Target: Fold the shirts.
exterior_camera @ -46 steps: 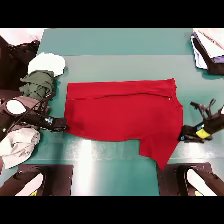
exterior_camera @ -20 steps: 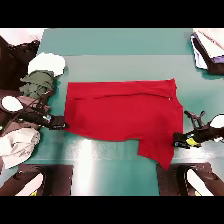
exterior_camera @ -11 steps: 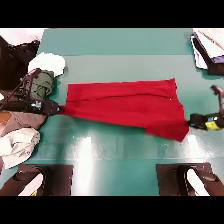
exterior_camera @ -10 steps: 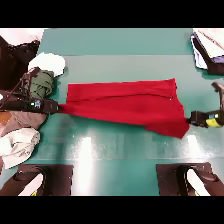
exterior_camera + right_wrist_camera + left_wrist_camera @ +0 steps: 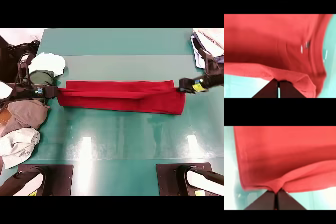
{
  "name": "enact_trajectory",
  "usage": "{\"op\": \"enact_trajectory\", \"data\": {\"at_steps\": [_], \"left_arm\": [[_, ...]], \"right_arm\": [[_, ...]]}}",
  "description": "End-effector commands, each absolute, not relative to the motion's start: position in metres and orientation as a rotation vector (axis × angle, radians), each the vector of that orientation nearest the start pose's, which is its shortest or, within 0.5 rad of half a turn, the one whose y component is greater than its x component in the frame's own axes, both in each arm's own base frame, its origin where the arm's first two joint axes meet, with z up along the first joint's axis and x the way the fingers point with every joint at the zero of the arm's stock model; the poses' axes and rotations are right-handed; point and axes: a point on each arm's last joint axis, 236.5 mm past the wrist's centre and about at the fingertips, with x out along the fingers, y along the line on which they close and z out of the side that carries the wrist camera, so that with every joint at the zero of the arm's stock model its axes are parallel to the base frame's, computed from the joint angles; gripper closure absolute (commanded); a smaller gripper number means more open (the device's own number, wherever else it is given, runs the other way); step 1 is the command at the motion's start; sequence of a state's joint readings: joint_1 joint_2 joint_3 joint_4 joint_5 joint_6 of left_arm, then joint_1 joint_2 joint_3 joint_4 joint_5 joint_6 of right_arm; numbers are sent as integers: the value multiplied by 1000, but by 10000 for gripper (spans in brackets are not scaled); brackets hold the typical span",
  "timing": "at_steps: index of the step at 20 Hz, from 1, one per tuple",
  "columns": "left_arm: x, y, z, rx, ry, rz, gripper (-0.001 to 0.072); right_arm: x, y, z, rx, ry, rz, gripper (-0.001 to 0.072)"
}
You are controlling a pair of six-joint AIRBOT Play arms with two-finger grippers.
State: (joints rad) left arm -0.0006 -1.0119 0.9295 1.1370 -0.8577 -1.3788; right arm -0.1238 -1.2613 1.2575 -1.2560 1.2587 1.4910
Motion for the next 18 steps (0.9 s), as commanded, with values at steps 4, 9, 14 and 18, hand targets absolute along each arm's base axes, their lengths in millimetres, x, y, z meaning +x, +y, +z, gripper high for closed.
{"op": "enact_trajectory", "data": {"at_steps": [4,9,14,18], "left_arm": [[428,-60,8,-269,923,-167,683],[448,-52,-12,-362,904,-81,576],[461,-54,15,-393,866,-85,117],[452,-68,34,-369,941,-154,270]], "right_arm": [[463,21,19,287,1246,148,697],[487,28,-6,279,1294,172,595],[498,36,24,270,1254,249,251],[453,20,29,415,1397,369,250]]}}
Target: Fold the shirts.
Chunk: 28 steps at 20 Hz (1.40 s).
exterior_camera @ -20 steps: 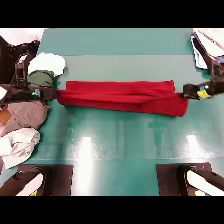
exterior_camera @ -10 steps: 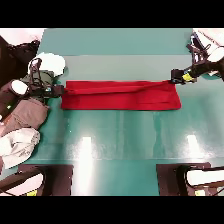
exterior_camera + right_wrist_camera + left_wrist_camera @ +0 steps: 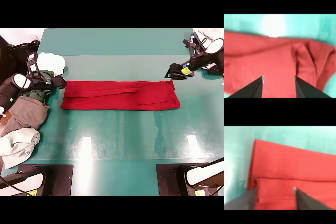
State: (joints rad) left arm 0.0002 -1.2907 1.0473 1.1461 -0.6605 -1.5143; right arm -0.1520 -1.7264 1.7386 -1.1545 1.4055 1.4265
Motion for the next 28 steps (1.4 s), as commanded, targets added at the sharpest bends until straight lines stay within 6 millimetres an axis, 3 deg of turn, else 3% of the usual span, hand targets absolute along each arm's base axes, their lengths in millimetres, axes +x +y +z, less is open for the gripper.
{"op": "enact_trajectory", "data": {"at_steps": [1,2,3,8,11,15,20,22,23,25,28], "left_arm": [[448,-70,33,-364,964,-165,501],[444,-71,31,-356,982,-174,656],[439,-73,29,-342,1003,-187,683],[424,-82,23,-366,1072,-217,683],[420,-88,23,-390,1089,-232,683],[414,-92,22,-401,1118,-246,683],[412,-95,23,-417,1124,-256,682],[411,-97,22,-423,1129,-258,683],[410,-97,22,-423,1135,-260,684],[407,-106,21,-412,1146,-276,684],[409,-140,26,-369,1109,-338,684]], "right_arm": [[446,9,24,476,1412,368,209],[440,-3,17,544,1421,357,97],[433,-12,8,604,1432,348,80],[414,-47,-43,728,1424,268,81],[410,-31,-59,775,1426,358,81],[423,-11,-64,905,1389,442,81],[436,6,-75,847,1375,433,92],[444,20,-78,811,1364,436,208],[448,26,-79,793,1355,436,312],[452,34,-79,748,1338,461,668],[456,37,-60,706,1294,475,698]]}}
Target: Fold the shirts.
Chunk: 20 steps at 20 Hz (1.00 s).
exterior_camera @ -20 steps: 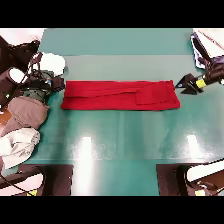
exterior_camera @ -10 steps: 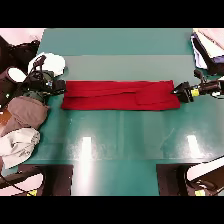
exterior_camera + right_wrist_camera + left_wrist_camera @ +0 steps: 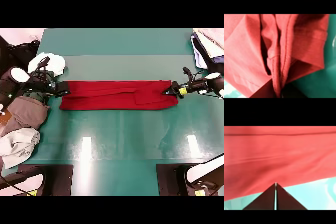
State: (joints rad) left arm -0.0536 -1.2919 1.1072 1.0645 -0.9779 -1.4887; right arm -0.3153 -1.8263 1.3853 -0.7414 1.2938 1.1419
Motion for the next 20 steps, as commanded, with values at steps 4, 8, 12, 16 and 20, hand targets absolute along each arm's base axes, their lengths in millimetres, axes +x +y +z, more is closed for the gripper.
{"op": "enact_trajectory", "data": {"at_steps": [4,8,12,16,20], "left_arm": [[417,-204,24,-318,1074,-446,685],[437,-283,2,-263,1113,-569,685],[463,-352,-26,-278,1134,-657,684],[481,-371,-49,-333,1162,-641,684],[484,-367,-53,-306,1153,-632,684]], "right_arm": [[461,53,12,610,1224,574,701],[467,103,93,484,1157,699,700],[465,171,155,368,1058,812,701],[452,229,190,292,988,913,701],[443,263,196,267,963,964,701]]}}
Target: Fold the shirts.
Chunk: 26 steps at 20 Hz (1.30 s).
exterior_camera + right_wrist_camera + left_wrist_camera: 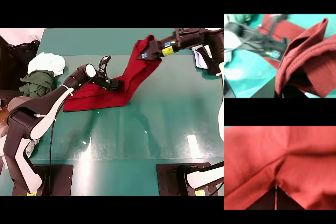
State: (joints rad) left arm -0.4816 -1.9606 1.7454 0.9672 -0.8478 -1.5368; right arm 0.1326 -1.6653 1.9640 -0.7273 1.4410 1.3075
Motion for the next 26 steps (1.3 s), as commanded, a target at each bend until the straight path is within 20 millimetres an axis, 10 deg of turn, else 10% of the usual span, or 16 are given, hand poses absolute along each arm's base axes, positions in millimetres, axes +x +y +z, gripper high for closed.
{"op": "enact_trajectory", "data": {"at_steps": [1,5,10,17,22,26], "left_arm": [[484,-364,-54,-282,1154,-629,684],[491,-333,-31,-35,1130,-598,685],[525,-196,80,313,1010,-283,684],[491,-33,208,137,908,-15,683],[472,-15,248,104,829,14,683],[471,-35,241,56,846,-61,683]], "right_arm": [[441,269,197,262,959,973,701],[440,288,202,260,926,989,700],[437,319,189,260,935,1023,701],[429,389,130,234,991,1091,700],[424,465,92,245,916,1139,694],[389,532,98,268,823,1322,185]]}}
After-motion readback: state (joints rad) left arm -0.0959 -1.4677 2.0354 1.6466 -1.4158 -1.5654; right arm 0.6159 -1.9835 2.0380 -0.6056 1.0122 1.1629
